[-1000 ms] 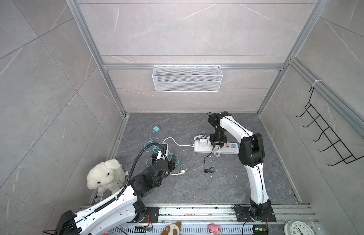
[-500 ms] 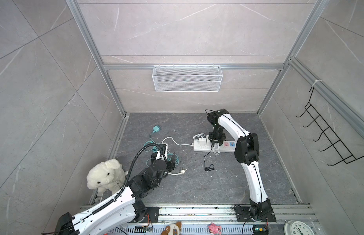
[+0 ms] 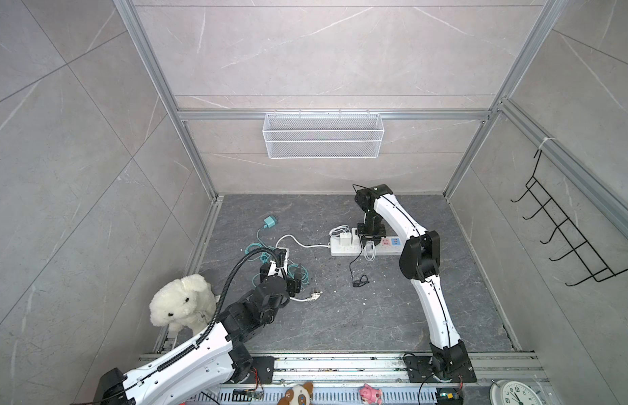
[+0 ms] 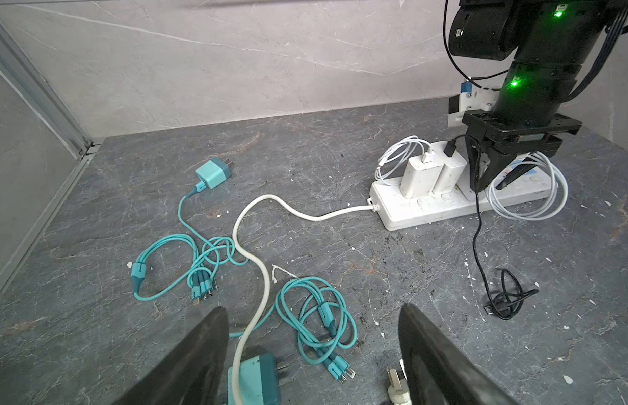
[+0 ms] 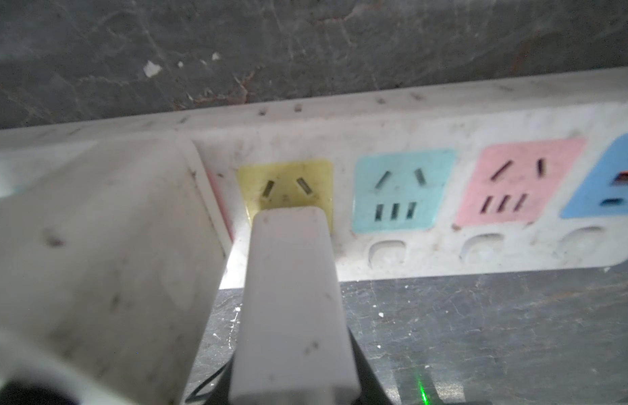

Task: Insert plugs into power strip
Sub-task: Insert the plug into the socket.

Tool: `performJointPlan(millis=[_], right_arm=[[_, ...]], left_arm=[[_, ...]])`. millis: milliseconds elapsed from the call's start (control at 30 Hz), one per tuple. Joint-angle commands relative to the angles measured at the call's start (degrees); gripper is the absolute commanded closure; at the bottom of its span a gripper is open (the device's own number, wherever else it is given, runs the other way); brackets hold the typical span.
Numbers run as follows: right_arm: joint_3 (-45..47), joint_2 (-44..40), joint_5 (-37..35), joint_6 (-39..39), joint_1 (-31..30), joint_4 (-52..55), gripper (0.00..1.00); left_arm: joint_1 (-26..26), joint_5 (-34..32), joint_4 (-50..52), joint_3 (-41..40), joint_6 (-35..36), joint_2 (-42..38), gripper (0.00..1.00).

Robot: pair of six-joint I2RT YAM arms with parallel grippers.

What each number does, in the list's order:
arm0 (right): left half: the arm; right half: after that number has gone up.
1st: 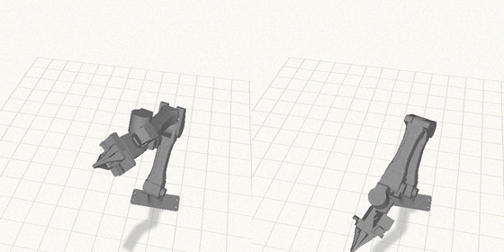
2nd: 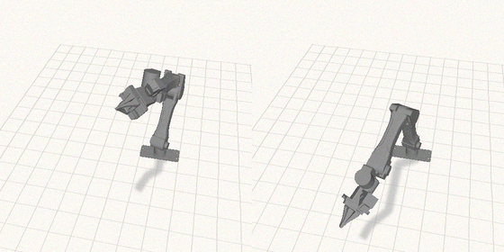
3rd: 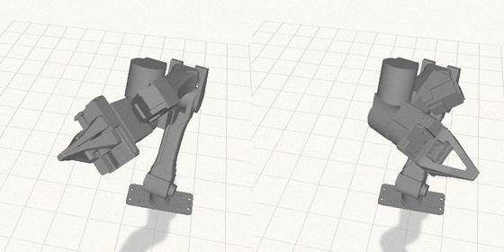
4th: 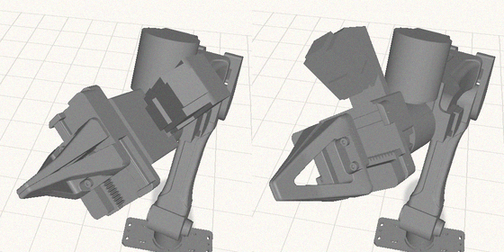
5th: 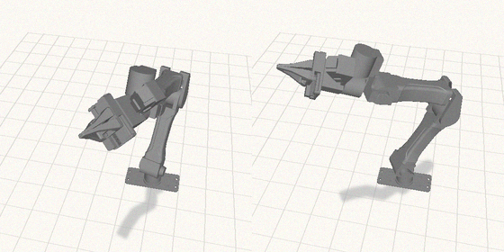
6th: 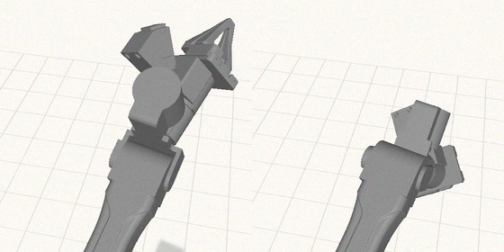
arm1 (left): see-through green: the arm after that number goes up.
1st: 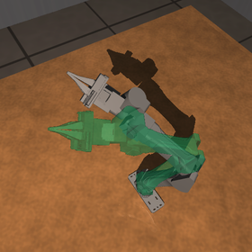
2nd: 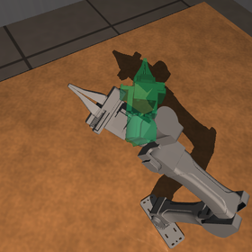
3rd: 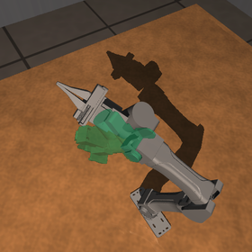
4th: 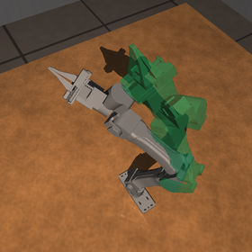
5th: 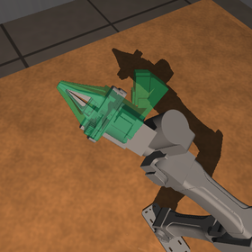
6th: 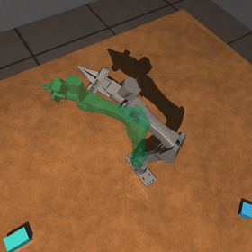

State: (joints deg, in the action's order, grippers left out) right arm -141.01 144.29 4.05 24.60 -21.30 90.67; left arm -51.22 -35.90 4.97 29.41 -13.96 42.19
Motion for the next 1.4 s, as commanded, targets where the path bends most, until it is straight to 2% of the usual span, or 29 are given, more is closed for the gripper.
performJointPlan(millis=[0, 67, 333, 767, 1367], right_arm=[[-0.25, 1.48, -0.19, 0.12, -0.59, -1.11, 0.9], [-0.18, 2.16, 0.4, -0.48, -0.54, -0.91, 0.89], [-0.91, 1.28, 0.52, -0.05, -0.62, -2.17, 0.74], [-3.55, -1.07, 1.13, 0.95, -0.58, -3.02, 0.56], [3.37, -5.75, -1.94, 0.68, -0.32, -4.74, 0.54]], left_arm=[[0.19, -1.27, 0.58, 2.36, 0.05, -0.76, 0.22], [0.2, -1.12, 0.83, 2.43, -0.32, -0.87, 0.22], [0.22, -0.82, 0.49, 2.59, -0.82, -0.34, 0.22], [0.19, -1.63, -0.83, 2.51, -0.67, 1.65, 0.22], [0.17, -1.36, -1.08, 3.64, -0.17, 3.58, 0.22]])
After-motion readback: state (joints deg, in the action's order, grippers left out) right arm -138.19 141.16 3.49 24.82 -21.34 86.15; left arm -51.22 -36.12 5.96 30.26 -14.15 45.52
